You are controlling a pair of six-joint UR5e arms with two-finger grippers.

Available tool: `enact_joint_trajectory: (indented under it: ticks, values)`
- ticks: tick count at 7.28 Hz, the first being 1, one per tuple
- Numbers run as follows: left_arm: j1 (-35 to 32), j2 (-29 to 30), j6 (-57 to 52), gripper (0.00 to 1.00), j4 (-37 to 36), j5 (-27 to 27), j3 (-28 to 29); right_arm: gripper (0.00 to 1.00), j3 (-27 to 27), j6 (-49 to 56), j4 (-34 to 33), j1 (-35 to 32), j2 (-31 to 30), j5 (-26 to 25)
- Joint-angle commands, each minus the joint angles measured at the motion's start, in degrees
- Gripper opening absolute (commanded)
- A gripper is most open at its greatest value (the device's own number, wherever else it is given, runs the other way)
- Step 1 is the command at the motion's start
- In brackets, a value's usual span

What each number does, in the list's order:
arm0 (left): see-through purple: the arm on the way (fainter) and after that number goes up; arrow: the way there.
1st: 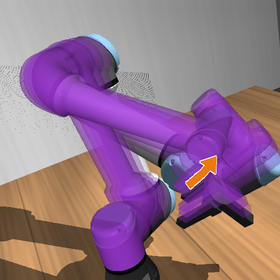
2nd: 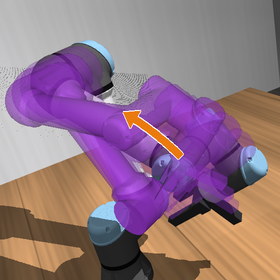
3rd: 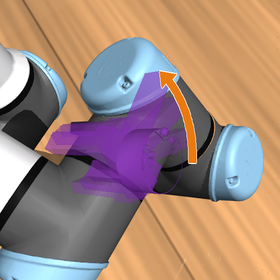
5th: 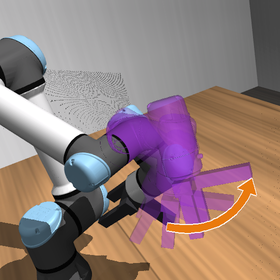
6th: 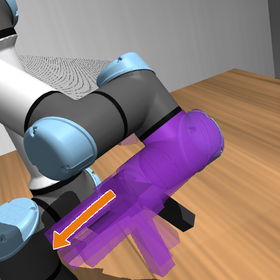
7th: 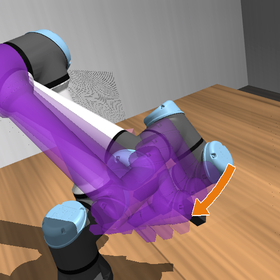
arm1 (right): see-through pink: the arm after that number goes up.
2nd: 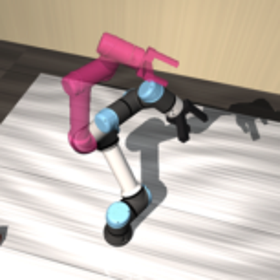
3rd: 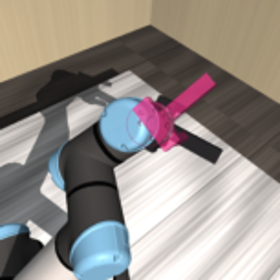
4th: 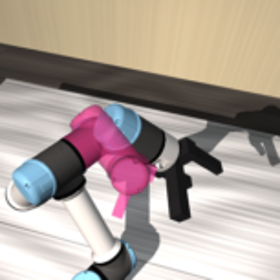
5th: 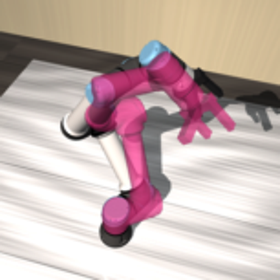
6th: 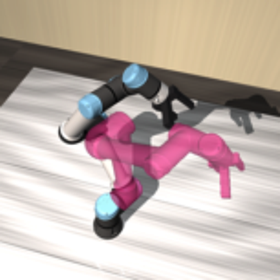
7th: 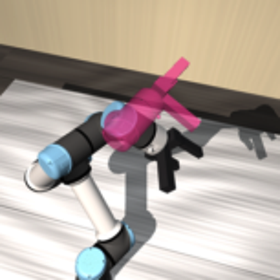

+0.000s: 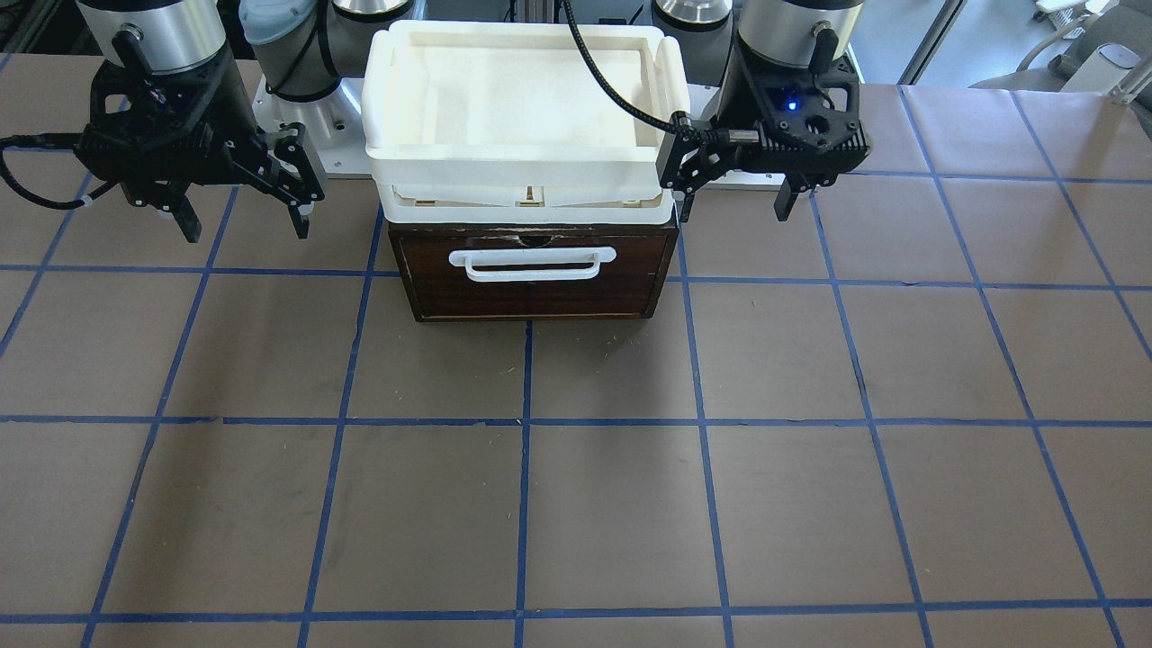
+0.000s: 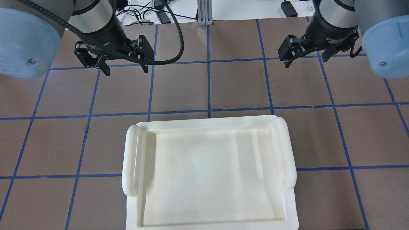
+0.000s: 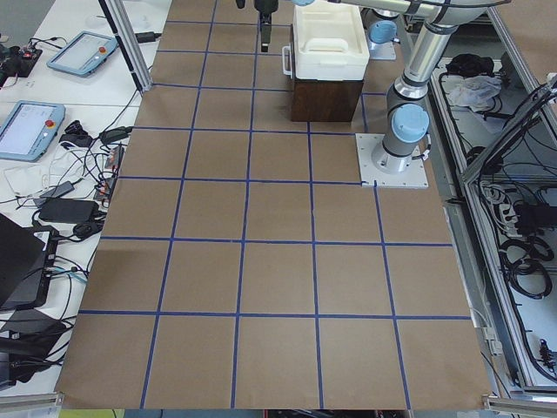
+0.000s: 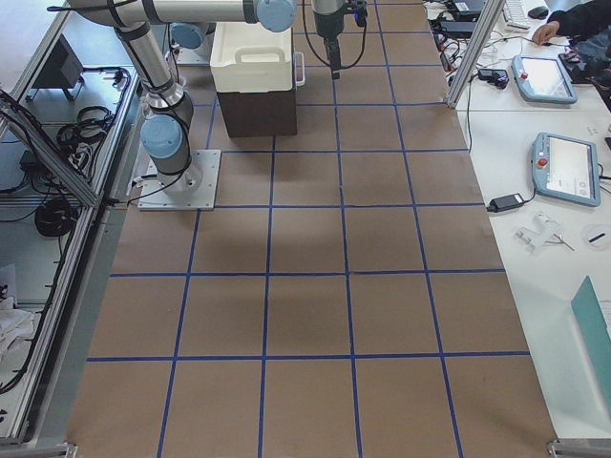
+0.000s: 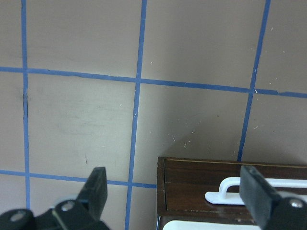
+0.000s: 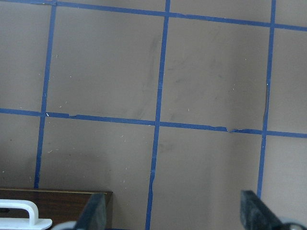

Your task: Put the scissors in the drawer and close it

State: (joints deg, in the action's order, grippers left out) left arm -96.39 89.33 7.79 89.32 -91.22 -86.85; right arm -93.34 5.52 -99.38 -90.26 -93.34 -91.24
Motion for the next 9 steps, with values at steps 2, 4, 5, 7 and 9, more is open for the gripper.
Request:
enact_joint_trajectory:
  ticks: [2,4,5,7,9]
  values:
    - [3.1,-2.0,-4.6,1.00,0.5,2.2,-1.3,1.00,0.0,0.0,0.3,0.0,0.0,-0.3]
    - [3.1,-2.1,-4.5,1.00,0.6,1.4,-1.5,1.00,0.0,0.0,0.3,0.0,0.0,-0.6]
    - [3.1,-2.1,-4.5,1.00,0.5,1.7,-1.5,1.00,0.0,0.0,0.3,0.0,0.0,-0.6]
    - [3.1,-2.2,-4.6,1.00,0.5,1.3,-1.5,1.00,0.0,-0.1,0.3,-0.1,0.0,-0.5]
    - [3.1,-2.2,-4.7,1.00,0.4,1.7,-1.6,1.00,0.0,-0.2,0.4,0.0,0.0,-0.6]
